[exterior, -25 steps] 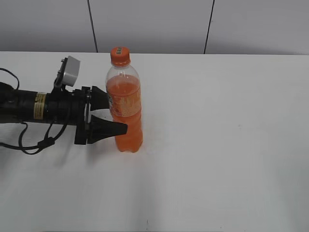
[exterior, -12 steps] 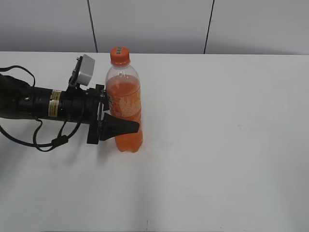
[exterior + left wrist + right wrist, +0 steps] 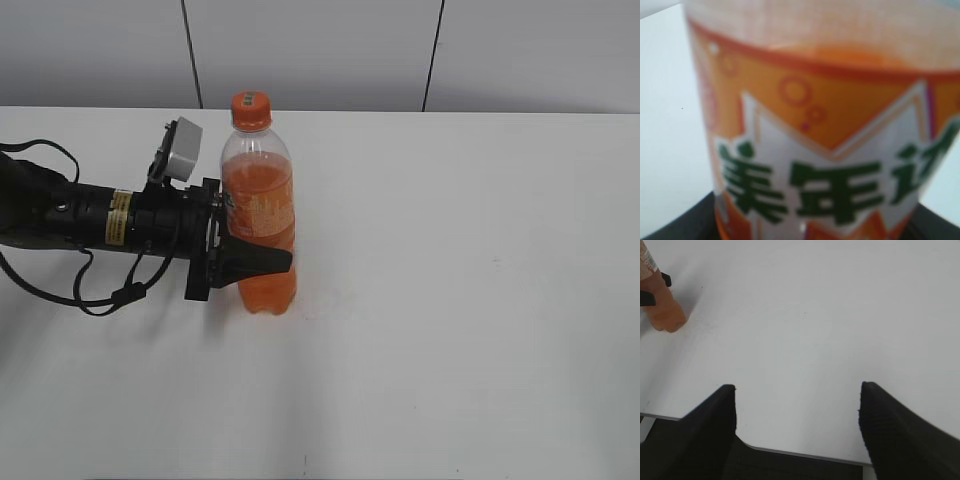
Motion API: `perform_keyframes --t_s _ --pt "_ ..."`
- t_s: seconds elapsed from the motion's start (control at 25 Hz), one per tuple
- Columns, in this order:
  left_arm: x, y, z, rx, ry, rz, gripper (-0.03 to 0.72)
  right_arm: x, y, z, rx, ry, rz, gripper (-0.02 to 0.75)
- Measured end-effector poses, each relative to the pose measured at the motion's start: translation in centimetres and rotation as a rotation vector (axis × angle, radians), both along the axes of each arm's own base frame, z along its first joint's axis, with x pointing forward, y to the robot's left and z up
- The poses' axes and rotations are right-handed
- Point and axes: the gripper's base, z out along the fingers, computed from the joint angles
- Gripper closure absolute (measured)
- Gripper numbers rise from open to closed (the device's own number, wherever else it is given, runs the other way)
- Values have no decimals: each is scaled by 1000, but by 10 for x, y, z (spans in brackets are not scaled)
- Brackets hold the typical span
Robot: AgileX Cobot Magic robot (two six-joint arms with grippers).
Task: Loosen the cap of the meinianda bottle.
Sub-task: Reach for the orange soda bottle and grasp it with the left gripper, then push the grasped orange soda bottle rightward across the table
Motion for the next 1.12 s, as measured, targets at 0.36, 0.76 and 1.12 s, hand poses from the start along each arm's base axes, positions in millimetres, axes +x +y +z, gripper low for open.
perform_keyframes --t_s 0.36,0.76,1.12 --pt "1 0 0 -4 2 9 272 0 0 0 0 0 0 164" --pt "0 -1 0 -1 -8 1 272 0 0 0 -2 -1 -2 164" --pt "-10 -31 0 -2 -80 -58 272 1 1 5 20 -6 -2 164"
